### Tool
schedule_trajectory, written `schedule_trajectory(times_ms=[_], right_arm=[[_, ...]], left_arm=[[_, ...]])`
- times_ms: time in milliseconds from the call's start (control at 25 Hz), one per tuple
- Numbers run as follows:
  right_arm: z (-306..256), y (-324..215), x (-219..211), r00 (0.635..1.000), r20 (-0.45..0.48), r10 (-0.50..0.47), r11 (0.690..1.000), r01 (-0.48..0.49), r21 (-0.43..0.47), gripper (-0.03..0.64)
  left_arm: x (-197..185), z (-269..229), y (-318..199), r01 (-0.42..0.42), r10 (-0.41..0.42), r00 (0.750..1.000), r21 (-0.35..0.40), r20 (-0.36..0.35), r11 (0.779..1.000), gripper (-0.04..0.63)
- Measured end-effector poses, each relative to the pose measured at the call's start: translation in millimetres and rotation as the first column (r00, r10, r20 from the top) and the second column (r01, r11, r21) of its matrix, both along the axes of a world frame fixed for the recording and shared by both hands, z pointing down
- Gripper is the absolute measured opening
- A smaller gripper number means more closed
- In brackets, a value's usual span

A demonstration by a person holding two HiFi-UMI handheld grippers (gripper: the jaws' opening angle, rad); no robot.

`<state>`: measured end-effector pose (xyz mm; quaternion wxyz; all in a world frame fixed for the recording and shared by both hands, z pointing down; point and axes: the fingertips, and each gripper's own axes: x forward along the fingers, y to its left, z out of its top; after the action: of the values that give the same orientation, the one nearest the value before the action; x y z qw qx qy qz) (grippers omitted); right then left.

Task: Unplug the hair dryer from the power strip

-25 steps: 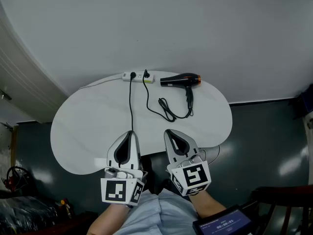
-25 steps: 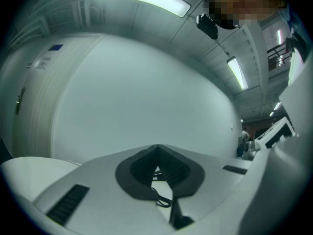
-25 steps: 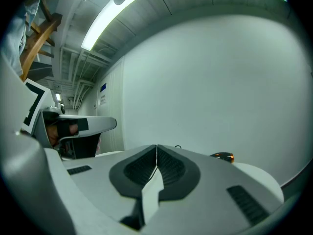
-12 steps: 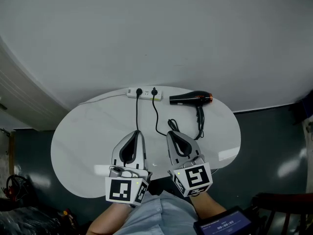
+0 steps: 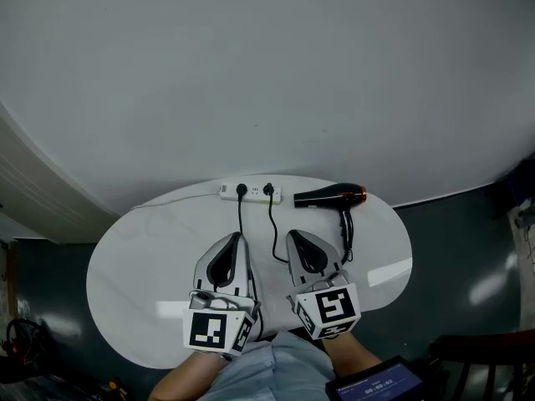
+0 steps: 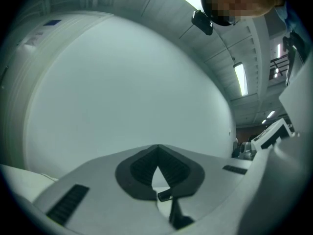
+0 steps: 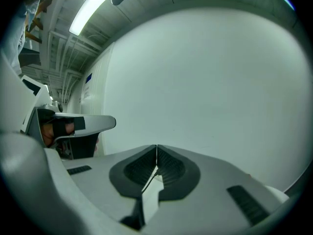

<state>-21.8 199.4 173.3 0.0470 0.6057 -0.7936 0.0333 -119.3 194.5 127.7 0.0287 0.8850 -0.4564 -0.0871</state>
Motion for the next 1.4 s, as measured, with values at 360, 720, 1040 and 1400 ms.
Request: schedule_trajectory(times_ms=[360,720,1040,1400], right_arm=[[-1,-18,8,0.999,-0.037,-0.01,1.0,0.009,-0.026,0.002],[20,-42,22,0.998,-0.021,-0.055,0.996,0.054,-0.07,0.002],[36,-69,40,0.997,-0.005,-0.078,0.991,0.077,-0.107,0.002],[57,-98,48,0.995,-0.001,-0.098,0.985,0.096,-0.146,0.002]], left_arm=[[6,4,-19,0.008,-0.008,1.0,-0.027,0.005,1.0,-0.002],[27,15,-42,0.034,-0.031,0.998,-0.05,0.058,0.998,-0.002],[44,35,-71,0.058,-0.048,0.994,-0.103,0.093,0.993,-0.002],[51,59,-98,0.078,-0.061,0.993,-0.166,0.106,0.983,-0.002]])
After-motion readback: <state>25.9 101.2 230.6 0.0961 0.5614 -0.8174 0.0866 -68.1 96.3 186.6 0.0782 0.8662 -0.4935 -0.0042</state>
